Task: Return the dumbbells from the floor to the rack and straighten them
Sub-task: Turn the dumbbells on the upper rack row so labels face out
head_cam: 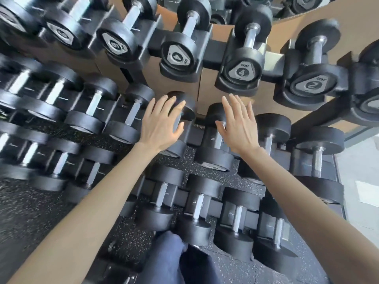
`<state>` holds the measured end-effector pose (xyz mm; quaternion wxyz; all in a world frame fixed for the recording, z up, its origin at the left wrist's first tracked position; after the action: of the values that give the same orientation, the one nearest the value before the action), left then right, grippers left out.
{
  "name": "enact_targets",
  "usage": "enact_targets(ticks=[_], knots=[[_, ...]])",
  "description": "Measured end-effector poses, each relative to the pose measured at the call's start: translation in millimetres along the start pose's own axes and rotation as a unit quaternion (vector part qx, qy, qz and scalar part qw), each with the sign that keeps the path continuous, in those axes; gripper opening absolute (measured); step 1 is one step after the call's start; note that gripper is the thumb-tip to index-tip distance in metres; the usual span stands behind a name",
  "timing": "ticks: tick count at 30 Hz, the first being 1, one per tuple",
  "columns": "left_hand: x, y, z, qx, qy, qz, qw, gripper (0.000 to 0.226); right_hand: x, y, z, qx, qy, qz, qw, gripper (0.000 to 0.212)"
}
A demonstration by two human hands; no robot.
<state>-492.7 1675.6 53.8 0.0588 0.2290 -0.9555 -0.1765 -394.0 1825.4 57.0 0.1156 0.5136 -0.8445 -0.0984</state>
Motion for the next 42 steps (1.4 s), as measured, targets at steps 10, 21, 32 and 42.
enact_targets(ticks=[10, 21, 32, 42], knots=[[56, -40, -10, 0.027, 0.019, -0.04, 0.999, 0.057, 71, 10, 9, 0.011, 0.019, -0.049, 0.999, 0.057], [144, 38, 1, 0.002, -0.035, 0.044, 0.998, 0.054, 100, 93, 29, -0.003, 0.018, 0.032, 0.999, 0.06], [197, 133, 46, 0.017, -0.088, 0.165, 0.982, 0.062, 85, 176, 54, 0.006, 0.028, 0.167, 0.986, 0.065], [185, 186, 67, 0.03, -0.183, 0.164, 0.969, 0.079, 50, 227, 78, -0.009, 0.196, 0.218, 0.956, 0.076]])
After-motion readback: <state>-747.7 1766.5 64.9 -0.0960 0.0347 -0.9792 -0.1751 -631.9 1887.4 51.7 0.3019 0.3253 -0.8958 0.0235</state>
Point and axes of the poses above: each hand's wrist, its own y-axis towards the middle knuckle, its own z-axis out of the palm, x = y × z, the point moved 9 cm from there along y, towards the middle knuckle, and after that the axes turned 9 degrees about z, right-handed, at the moved point
